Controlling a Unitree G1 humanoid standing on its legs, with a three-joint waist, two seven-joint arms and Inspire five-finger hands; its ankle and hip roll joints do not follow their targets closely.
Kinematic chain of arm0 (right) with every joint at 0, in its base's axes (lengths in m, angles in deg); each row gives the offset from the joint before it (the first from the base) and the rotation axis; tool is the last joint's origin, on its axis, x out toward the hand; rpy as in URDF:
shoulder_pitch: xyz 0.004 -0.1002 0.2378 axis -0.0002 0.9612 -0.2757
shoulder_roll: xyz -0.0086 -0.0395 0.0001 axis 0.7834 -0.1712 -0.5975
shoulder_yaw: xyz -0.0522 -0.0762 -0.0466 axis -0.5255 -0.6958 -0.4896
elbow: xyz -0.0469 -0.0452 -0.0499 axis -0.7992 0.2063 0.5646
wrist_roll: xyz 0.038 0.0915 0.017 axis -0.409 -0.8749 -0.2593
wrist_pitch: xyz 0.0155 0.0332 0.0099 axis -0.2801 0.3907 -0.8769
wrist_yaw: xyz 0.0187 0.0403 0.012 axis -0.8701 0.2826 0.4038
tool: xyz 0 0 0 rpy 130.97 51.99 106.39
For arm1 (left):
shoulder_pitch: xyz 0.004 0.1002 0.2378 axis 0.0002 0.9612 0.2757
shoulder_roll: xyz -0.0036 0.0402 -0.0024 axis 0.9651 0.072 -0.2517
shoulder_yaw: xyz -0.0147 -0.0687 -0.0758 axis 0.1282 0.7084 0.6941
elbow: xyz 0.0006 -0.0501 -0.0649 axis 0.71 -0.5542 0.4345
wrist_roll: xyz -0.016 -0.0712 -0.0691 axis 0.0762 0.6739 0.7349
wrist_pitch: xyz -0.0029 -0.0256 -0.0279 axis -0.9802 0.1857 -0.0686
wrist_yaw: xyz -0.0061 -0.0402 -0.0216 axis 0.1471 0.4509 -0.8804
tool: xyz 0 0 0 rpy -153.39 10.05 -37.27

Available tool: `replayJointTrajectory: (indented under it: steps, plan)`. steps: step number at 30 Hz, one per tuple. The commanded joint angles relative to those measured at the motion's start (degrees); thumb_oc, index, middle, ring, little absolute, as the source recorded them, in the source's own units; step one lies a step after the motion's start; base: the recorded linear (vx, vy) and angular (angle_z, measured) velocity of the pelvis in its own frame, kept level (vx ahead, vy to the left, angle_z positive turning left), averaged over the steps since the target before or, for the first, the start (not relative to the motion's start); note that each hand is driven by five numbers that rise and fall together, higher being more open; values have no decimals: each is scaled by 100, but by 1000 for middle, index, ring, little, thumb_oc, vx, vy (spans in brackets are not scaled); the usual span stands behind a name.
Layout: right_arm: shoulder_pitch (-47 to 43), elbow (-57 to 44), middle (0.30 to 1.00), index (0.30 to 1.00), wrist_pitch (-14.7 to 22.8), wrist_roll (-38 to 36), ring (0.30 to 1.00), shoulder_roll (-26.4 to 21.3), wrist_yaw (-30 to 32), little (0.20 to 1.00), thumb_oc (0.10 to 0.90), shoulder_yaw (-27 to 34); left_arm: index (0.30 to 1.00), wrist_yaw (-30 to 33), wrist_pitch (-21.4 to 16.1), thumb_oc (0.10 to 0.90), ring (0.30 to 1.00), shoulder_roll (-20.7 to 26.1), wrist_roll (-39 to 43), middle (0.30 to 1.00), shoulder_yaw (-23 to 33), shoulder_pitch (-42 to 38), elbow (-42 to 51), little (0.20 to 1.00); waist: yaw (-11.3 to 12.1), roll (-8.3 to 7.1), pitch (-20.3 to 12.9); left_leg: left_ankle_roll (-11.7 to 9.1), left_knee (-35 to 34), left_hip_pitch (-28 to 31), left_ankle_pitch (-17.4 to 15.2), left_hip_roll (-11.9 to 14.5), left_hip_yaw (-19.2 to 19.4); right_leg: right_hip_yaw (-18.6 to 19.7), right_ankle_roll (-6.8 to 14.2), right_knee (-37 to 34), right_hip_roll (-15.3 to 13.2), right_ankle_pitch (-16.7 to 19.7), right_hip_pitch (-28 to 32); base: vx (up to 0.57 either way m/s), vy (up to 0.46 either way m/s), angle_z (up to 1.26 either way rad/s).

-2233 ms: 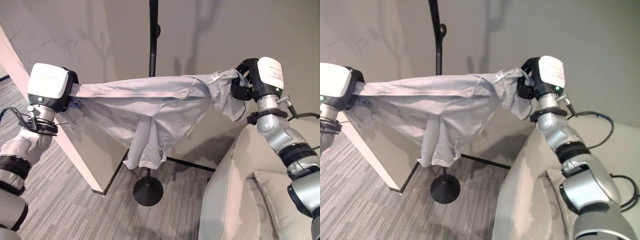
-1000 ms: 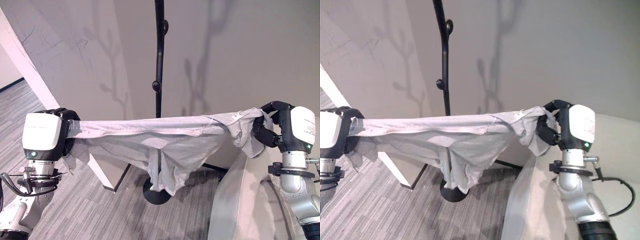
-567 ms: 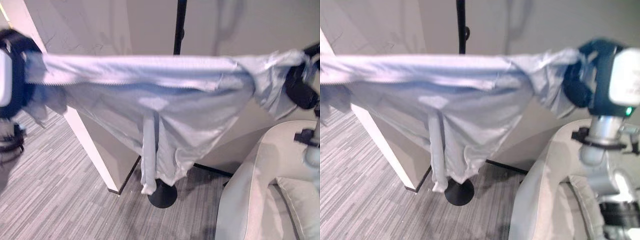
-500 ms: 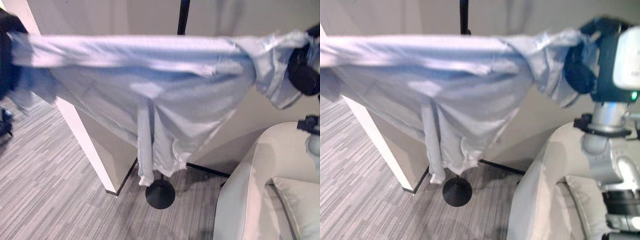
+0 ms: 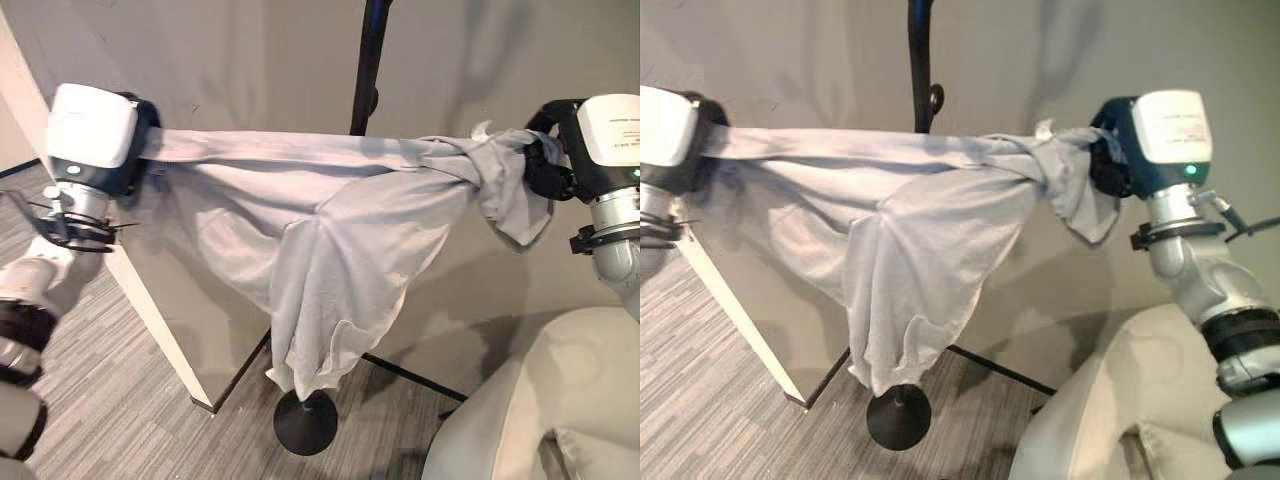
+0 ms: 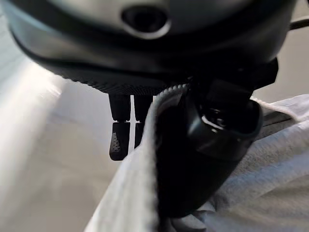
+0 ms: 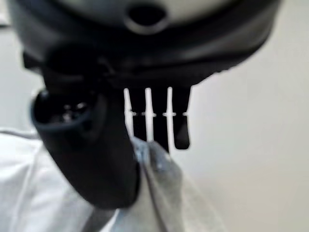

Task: Hang the clothes on the sofa on the clothes rack.

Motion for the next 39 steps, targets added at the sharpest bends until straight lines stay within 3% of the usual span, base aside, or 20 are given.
replayJointTrajectory:
  steps: [1, 3, 5, 6, 9, 10, 11, 13, 18, 19, 20, 24, 26, 27, 29, 30, 31, 32, 37, 39]
  plan:
    - [-688, 1205, 300, 300, -733, -591, 300, -476, 215, 300, 400, 611, 300, 46, 614, 400, 300, 551, 504, 300, 672, -499, -1117, 300, 41, 22, -431, 86, -64, -139, -386, -13, 229, 167, 895, 158, -333, -320, -78, 124, -88, -26]
    - [-562, 1076, 300, 300, -732, -603, 300, -397, 160, 300, 400, 652, 300, 8, 664, 400, 300, 573, 468, 300, 847, -208, -1266, 300, 69, 45, -444, 40, -29, -165, -392, 49, 266, 232, 852, 47, -261, -339, -21, 135, -87, -26]
    - [302, 523, 300, 300, -654, -534, 300, -153, 71, 300, 400, 1222, 300, -74, 665, 400, 300, 416, 418, 300, 1405, 663, -1259, 300, 66, 66, -416, 3, -55, -133, -387, 129, 284, 279, 803, 1, -201, -397, 18, 149, -78, -20]
    - [1402, -507, 300, 300, -599, -334, 300, 158, 33, 300, 400, 2096, 300, -83, 690, 400, 300, 55, 339, 300, 2184, 1738, -829, 300, 49, 85, -377, -5, -99, -118, -371, 169, 275, 306, 773, -41, -177, -423, 32, 124, -45, -15]
    - [3070, -2256, 300, 300, -401, -68, 300, 1065, -199, 300, 400, 3259, 300, -60, 663, 400, 300, -802, 269, 300, 3246, 3268, -74, 300, 47, 82, -373, 11, -184, -84, -374, 189, 289, 339, 743, -106, -162, -427, 67, 58, -1, -3]
    - [3475, -2754, 300, 300, -151, -192, 300, 1811, -346, 300, 400, 3166, 300, 1, 564, 400, 300, -1541, 501, 300, 3354, 3600, 46, 300, 40, 71, -316, 25, -227, -103, -377, 179, 310, 376, 724, -126, -164, -420, 48, -9, 18, 4]
    - [3592, -2847, 300, 300, -90, -294, 300, 2099, -434, 300, 400, 3042, 300, 40, 530, 400, 300, -1826, 642, 300, 3356, 3676, 147, 300, 39, 63, -303, 25, -246, -114, -371, 176, 326, 380, 719, -130, -169, -413, 35, -28, 23, 3]
    - [3865, -2581, 300, 300, 42, -599, 300, 3063, -648, 300, 400, 2379, 300, 86, 211, 400, 300, -2879, 1185, 300, 3145, 3932, 453, 300, 22, 31, -261, 25, -296, -136, -335, 163, 349, 391, 697, -140, -197, -395, 13, -41, 19, -6]
    - [3957, -2368, 300, 300, 102, -747, 300, 3755, -737, 300, 400, 1715, 300, 41, -214, 400, 300, -3768, 2043, 300, 2867, 4097, 970, 300, 7, 9, -235, 42, -309, -175, -319, 137, 368, 387, 694, -148, -226, -368, -13, -18, 7, -5]
    - [3947, -2314, 300, 300, 109, -875, 300, 3924, -722, 300, 400, 1597, 354, 40, -340, 436, 354, -3950, 2350, 354, 2809, 4078, 1066, 354, 2, 3, -227, 44, -308, -185, -304, 132, 372, 387, 694, -147, -236, -353, -22, -26, 8, -5]
    - [3941, -2256, 300, 300, 100, -972, 300, 4074, -740, 300, 400, 1420, 900, -11, -485, 800, 900, -4175, 2805, 900, 2735, 4060, 1204, 900, 5, -1, -212, 49, -309, -200, -284, 124, 373, 391, 695, -149, -251, -334, -36, 0, 0, 0]
    - [3901, -2194, 300, 300, 68, -1248, 300, 4370, -922, 300, 400, 879, 900, -461, -1008, 800, 900, -4664, 4597, 900, 2550, 4098, 1591, 900, 0, -11, -181, 57, -315, -251, -241, 102, 377, 390, 703, -160, -293, -286, -62, -33, 5, 1]
    - [3879, -2155, 300, 300, 42, -1325, 300, 4394, -1080, 300, 400, 666, 900, -859, -1071, 800, 900, -4747, 5164, 900, 2447, 4146, 1624, 900, 4, -12, -174, 60, -316, -269, -231, 91, 374, 385, 704, -162, -311, -261, -72, 0, 0, 0]
    - [3932, -2195, 300, 300, 46, -1407, 300, 4360, -1264, 300, 400, 530, 900, -1372, -1183, 800, 900, -4809, 5914, 900, 2446, 4299, 1518, 900, 12, -9, -167, 64, -316, -288, -225, 84, 372, 390, 707, -161, -322, -250, -79, 0, 0, 0]
    - [3946, -2136, 300, 300, 41, -1453, 300, 4382, -1374, 300, 400, 447, 900, -1592, -1245, 800, 900, -4948, 6472, 900, 2554, 4376, 1289, 900, 17, -11, -169, 60, -316, -309, -214, 79, 376, 390, 711, -168, -334, -240, -85, 0, 0, 0]
    - [3976, -2114, 651, 651, 28, -1485, 651, 4394, -1414, 651, 634, 417, 900, -1728, -1251, 800, 900, -5032, 6751, 900, 2574, 4406, 1180, 900, 17, -12, -169, 60, -316, -318, -213, 74, 381, 389, 716, -169, -340, -234, -86, 0, 0, 0]
    - [3976, -2114, 900, 900, 28, -1486, 900, 4394, -1414, 900, 800, 415, 900, -1739, -1255, 800, 900, -5029, 6761, 900, 2576, 4404, 1173, 900, 15, -11, -171, 60, -316, -319, -213, 74, 381, 388, 717, -169, -340, -234, -86, 0, 0, 0]
    - [4091, -2167, 900, 900, -3, -1592, 900, 4370, -1520, 900, 800, 442, 900, -1952, -1126, 800, 900, -5151, 7227, 900, 2647, 4487, 903, 900, 12, -10, -167, 60, -316, -333, -198, 72, 378, 382, 721, -172, -349, -229, -90, 0, 0, 0]
    - [4186, -2298, 900, 900, -6, -1832, 900, 4096, -1864, 900, 800, 481, 900, -2323, -946, 800, 900, -5310, 7827, 900, 2834, 4656, 364, 900, 25, -12, -157, 45, -316, -381, -174, 71, 367, 348, 734, -174, -369, -229, -99, -4, -1, 1]
    - [4259, -2262, 900, 900, 144, -2410, 900, 3994, -2120, 900, 800, 623, 900, -2618, -826, 800, 900, -5472, 8145, 900, 3039, 4777, -227, 900, 61, -28, -159, 34, -316, -411, -160, 67, 350, 330, 742, -182, -376, -227, -99, -10, -12, 13]
